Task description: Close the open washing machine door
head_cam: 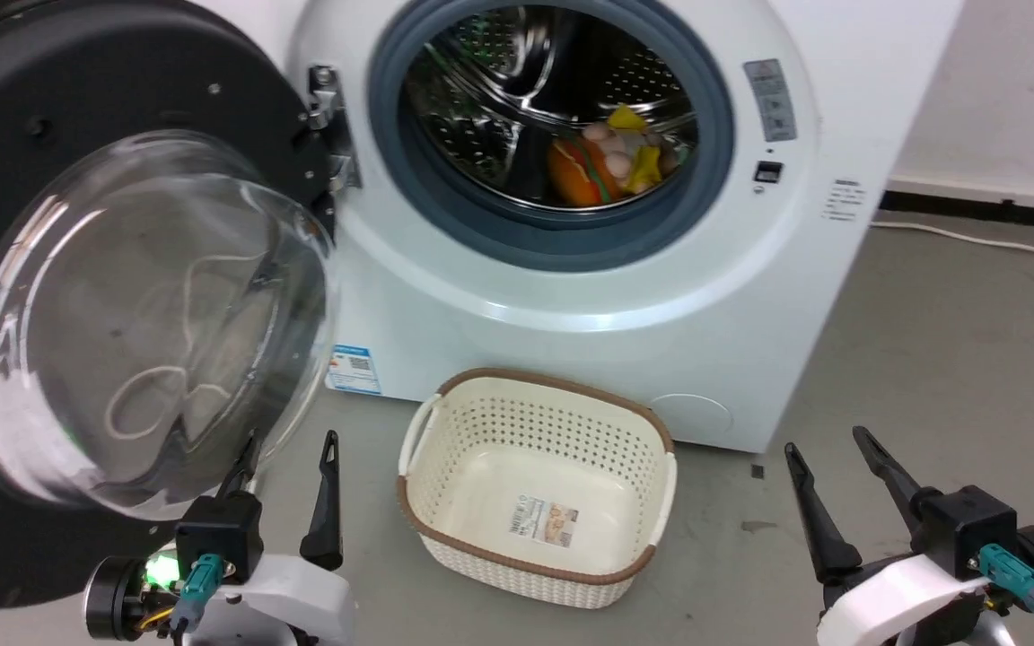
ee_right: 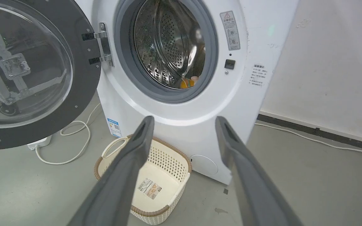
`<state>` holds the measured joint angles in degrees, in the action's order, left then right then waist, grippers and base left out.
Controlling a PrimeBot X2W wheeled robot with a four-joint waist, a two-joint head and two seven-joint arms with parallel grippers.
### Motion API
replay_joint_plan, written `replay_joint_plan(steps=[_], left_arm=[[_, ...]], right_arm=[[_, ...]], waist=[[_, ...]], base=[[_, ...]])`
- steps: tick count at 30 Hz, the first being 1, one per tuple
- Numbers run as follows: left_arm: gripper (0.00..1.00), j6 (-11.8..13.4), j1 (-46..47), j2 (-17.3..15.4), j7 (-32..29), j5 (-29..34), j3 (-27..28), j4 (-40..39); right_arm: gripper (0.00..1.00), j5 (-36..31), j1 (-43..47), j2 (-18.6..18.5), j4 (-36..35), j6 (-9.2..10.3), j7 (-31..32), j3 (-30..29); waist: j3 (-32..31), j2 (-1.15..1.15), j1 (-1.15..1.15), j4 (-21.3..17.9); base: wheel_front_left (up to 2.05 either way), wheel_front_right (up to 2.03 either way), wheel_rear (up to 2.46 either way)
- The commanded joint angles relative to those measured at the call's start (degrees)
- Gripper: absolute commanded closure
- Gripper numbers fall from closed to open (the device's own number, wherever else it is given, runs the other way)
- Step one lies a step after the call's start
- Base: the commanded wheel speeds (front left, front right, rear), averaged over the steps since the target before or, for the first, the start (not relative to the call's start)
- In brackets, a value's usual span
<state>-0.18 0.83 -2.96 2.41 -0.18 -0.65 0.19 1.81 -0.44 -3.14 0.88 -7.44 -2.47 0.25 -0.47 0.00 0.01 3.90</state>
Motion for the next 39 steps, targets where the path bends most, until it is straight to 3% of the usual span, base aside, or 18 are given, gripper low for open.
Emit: replay_joint_plan(steps=[1, 39], left_arm=[[0.0, -0.1, -0.8, -0.2, 0.7, -0.1, 0.0, -0.3], [0.0, 3.2, -5.1, 0.0, 5.1, -1.6, 1.4, -4.3]], right_arm=[[0.0, 0.5, 0.7, 0.1, 0.2, -0.01, -0.7, 0.1], [0.0, 3.5, -3.6, -1.7, 5.0, -0.02, -5.1, 7.6]], waist=[[-0.3, 0.0, -0.01, 1.5], [0.7, 0.0, -0.01, 11.3]], base=[[0.0, 0.0, 0.0], [-0.06, -0.06, -0.06]])
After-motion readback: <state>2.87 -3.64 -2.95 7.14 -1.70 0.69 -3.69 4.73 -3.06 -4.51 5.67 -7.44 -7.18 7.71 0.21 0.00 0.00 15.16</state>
